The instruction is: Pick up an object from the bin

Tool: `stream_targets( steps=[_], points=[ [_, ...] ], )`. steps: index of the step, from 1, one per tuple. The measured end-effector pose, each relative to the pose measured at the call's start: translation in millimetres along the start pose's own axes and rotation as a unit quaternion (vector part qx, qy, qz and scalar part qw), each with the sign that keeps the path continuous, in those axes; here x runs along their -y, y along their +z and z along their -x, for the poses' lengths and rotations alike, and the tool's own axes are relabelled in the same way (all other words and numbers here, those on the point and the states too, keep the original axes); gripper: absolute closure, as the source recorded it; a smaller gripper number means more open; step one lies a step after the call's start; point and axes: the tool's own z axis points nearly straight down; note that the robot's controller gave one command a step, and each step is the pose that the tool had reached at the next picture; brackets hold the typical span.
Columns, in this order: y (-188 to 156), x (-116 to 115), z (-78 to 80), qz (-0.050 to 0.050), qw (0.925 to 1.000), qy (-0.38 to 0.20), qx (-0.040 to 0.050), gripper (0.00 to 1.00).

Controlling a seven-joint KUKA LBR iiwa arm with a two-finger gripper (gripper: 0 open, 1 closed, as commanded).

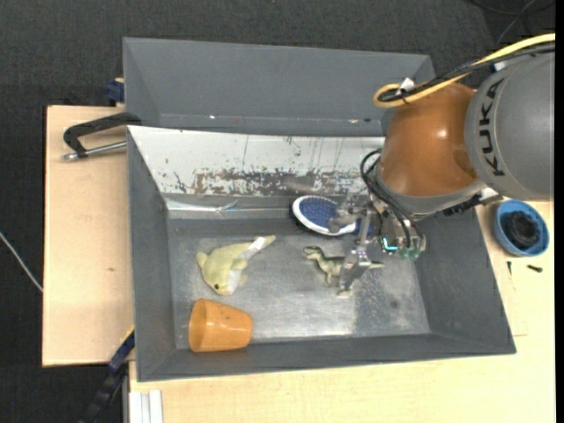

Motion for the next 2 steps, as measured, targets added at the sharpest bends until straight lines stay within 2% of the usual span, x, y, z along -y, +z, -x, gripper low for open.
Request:
stream_targets(
  steps=[1,2],
  points=[
    [71.5,15.3,11.0,0.001,0.9908,0.135,0.0032,0.0],
    [69.5,14.7,12.5,0.001,0.9909,0.134,0.0054,1.0]
  ],
)
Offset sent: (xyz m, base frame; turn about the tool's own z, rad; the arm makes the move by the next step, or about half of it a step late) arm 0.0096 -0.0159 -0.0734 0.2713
